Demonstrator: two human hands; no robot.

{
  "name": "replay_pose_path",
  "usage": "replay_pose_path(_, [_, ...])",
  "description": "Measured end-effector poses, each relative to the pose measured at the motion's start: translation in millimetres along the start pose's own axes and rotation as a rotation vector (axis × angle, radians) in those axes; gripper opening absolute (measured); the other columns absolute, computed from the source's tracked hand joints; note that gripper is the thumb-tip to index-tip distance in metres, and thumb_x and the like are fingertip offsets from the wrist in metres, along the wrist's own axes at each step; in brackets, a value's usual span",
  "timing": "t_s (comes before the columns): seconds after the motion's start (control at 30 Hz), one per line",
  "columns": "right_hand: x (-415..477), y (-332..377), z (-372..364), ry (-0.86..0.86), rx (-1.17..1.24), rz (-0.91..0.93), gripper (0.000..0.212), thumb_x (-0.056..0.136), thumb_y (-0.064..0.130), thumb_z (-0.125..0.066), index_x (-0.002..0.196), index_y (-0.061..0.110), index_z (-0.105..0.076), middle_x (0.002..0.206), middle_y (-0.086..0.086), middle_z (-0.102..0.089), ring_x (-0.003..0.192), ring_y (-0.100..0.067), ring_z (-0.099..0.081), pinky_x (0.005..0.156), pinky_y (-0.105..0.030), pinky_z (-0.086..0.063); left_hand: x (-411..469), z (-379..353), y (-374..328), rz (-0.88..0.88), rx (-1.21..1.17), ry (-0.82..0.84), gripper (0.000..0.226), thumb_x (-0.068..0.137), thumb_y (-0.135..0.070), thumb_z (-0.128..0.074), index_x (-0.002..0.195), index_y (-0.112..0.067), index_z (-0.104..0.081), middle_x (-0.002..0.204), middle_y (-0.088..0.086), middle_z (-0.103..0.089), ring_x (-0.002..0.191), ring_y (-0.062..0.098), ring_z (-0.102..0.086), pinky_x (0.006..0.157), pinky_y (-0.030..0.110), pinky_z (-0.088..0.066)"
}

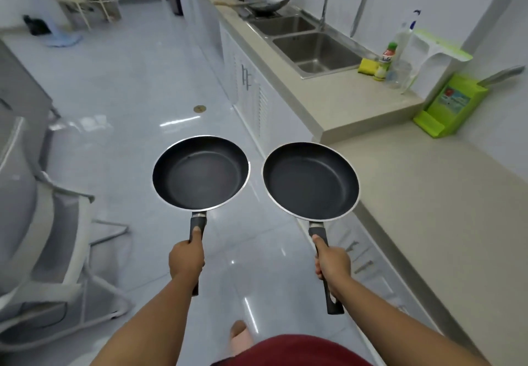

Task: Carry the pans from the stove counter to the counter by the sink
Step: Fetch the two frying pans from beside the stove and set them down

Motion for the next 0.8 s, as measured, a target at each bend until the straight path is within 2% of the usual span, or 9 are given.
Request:
replay_pose_path(0.07, [0,17,-38,0.038,-0.022,0.010,0.046,0.086,0.046,-0.064,0.060,0.008,-0.057,0.046,-0.004,-0.056,0.035,-0.017,-0.049,0.043,-0.025,-0.042,22,19,3,0.024,-0.004,-0.010,0.063,0.091,-0.059,-0.045,0.062,-0.006,-0.059,0.057,0.012,-0.063,0.052,0.030,-0.060,0.065,0.039,-0.056])
replay_pose_path(0.2, [3,51,-104,0.096,-0.062,0.023,0.045,0.085,0.045,-0.064,0.058,0.009,-0.056,0.042,-0.001,-0.054,0.035,-0.017,-0.049,0.044,-0.026,-0.042,62,57,8,0.071,-0.020,-0.062,0.064,0.090,-0.061,-0.045,0.059,-0.007,-0.057,0.052,0.009,-0.061,0.047,0.028,-0.058,0.058,0.034,-0.053])
replay_pose_path(0.47, [41,122,-206,0.145,-0.198,0.082,0.045,0.085,0.046,-0.064,0.063,0.007,-0.062,0.042,-0.002,-0.058,0.037,-0.018,-0.052,0.047,-0.029,-0.045,138,93,5,0.183,-0.092,-0.130,0.064,0.091,-0.062,-0.044,0.062,-0.007,-0.057,0.056,0.011,-0.064,0.049,0.027,-0.058,0.053,0.031,-0.050])
replay_pose_path(0.63, [86,179,-278,0.177,-0.245,0.117,0.046,0.087,0.046,-0.063,0.062,0.007,-0.061,0.043,-0.002,-0.057,0.037,-0.018,-0.052,0.045,-0.027,-0.044,209,103,-17,0.229,-0.117,-0.175,0.065,0.093,-0.061,-0.043,0.063,-0.006,-0.059,0.054,0.010,-0.062,0.047,0.026,-0.057,0.050,0.028,-0.045])
replay_pose_path(0.8, [135,254,-355,0.220,-0.280,0.125,0.047,0.086,0.047,-0.063,0.064,0.006,-0.060,0.046,-0.005,-0.059,0.040,-0.021,-0.054,0.048,-0.029,-0.046,294,108,-63,0.267,-0.114,-0.207,0.066,0.093,-0.061,-0.042,0.069,-0.002,-0.063,0.060,0.013,-0.066,0.053,0.029,-0.062,0.055,0.033,-0.051])
Point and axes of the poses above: each hand's wrist, its own x-axis towards the middle knuckle, its own z-axis out of the back of the hand, y = z × x, the point moved 6 cm from there along x, towards the middle knuckle
